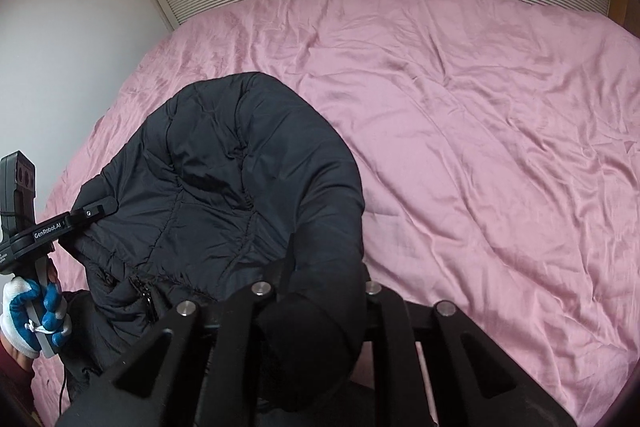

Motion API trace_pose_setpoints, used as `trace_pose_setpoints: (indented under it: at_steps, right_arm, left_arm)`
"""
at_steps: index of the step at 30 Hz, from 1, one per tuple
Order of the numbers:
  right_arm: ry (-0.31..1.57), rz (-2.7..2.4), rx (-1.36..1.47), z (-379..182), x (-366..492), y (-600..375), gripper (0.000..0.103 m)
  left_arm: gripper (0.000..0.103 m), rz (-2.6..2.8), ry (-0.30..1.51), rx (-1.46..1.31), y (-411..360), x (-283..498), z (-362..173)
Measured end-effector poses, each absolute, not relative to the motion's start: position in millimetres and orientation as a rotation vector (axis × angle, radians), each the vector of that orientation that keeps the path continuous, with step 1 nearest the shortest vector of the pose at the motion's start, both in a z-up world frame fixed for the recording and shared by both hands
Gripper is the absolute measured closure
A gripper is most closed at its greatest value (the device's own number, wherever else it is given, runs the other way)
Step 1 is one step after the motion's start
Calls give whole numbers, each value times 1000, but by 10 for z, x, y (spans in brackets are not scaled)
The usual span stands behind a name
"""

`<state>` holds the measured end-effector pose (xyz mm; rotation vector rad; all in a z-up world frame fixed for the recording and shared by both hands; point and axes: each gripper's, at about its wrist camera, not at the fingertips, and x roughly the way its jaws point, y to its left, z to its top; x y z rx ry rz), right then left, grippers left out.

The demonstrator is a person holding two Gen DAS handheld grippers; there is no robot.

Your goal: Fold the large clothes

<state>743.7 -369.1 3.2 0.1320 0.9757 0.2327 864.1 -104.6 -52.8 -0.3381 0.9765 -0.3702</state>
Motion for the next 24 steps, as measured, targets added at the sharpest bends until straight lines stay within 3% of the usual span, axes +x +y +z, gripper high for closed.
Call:
trace_pose_setpoints:
  at_steps: [12, 19, 24]
  right_arm:
    - [891, 351, -5, 445, 5710, -3580, 91]
    - [934, 363, 115, 15, 4727, -3644, 90]
    - [1005, 333, 206, -558, 4451, -3727, 90]
  left_arm:
    - [91, -463, 894, -313, -757, 7095, -242]
    - [91, -512, 936, -319, -681, 6250, -470]
    - [88, -486, 1003, -308, -732, 6187, -882]
